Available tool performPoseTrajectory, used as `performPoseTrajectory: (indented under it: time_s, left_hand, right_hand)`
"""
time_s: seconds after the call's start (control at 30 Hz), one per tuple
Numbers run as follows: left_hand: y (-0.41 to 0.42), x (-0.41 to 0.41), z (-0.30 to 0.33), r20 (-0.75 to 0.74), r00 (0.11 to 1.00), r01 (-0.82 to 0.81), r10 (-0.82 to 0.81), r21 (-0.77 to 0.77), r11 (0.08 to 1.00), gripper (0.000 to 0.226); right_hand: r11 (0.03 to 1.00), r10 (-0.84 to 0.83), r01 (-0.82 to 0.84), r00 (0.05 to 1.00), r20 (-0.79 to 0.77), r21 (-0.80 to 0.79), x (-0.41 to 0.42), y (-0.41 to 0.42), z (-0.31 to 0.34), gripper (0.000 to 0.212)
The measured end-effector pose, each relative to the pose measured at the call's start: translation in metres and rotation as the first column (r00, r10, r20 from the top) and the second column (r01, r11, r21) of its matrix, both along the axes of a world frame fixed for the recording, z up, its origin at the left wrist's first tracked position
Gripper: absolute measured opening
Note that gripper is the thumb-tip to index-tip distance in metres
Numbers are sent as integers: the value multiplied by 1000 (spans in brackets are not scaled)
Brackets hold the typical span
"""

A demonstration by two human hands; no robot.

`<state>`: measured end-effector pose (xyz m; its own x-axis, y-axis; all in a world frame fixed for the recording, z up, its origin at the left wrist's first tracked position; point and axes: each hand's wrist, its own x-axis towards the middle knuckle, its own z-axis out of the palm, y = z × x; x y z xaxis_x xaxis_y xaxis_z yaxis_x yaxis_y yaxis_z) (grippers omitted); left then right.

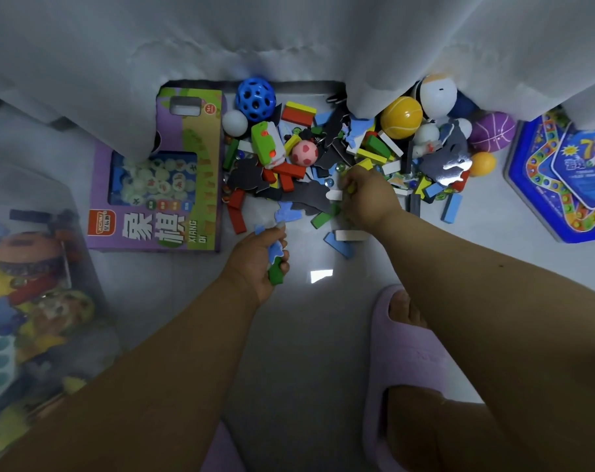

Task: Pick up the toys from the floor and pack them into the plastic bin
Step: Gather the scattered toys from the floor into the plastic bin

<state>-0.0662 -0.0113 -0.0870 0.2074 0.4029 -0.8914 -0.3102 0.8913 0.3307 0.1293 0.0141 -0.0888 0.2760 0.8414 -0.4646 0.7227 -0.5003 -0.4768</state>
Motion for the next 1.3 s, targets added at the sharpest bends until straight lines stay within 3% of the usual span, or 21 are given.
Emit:
performPoseTrajectory:
  time_s: [0.13,0.23,0.3,0.4,0.57,0.73,0.87,0.93,1.03,1.1,1.17,1.23,1.3]
  left_hand:
    - [-1,3,7,-40,998,44,-44,-1,999,13]
    - [-2,7,16,-45,997,60,-61,-13,998,6]
    - [-1,8,25,-21,999,30,-31,-31,999,7]
    - [8,4,48,50,998,-28,30,-43,999,13]
    - [37,-34,107,104,995,-15,7,83,996,13]
    - [51,-110,183,-78,993,104,-91,181,978,16]
    - [45,-193,231,-275,959,125,-68,196,973,19]
    - [32,-235,243,-364,930,121,-46,186,975,25]
    - [10,-280,249,-495,868,104,-39,105,989,19]
    - [-1,-298,250,-525,849,104,-64,48,993,24]
    - [-5,-314,249,-540,835,134,-108,9,991,36]
    - [-6,-323,248,-553,819,170,-152,-19,985,49]
    - [-6,-323,250,-541,821,211,-181,-7,978,56]
  right_hand:
    - [976,-212,216,959,-187,0,-1,-4,12,12]
    - [905,-416,411,801,-430,-109,-9,-7,25,29]
    - [873,-469,458,696,-543,-166,-20,-8,38,32]
    - [884,-439,425,613,-656,-195,-45,-6,63,32]
    - [945,-289,289,516,-807,-153,-99,7,115,27]
    - [968,-199,213,335,-921,-131,-182,9,170,24]
    - [984,-151,124,209,-966,-127,-265,1,204,23]
    - [994,-113,35,244,-963,-108,-305,-6,215,22]
    - [996,-21,-67,400,-916,-52,-352,-17,216,15]
    - [973,179,-224,575,-798,57,-372,-23,211,6]
    - [885,439,-441,687,-579,148,-379,-28,204,24]
    - [846,517,-505,702,-491,169,-376,-33,204,33]
    - [856,502,-491,709,-496,163,-369,-38,201,38]
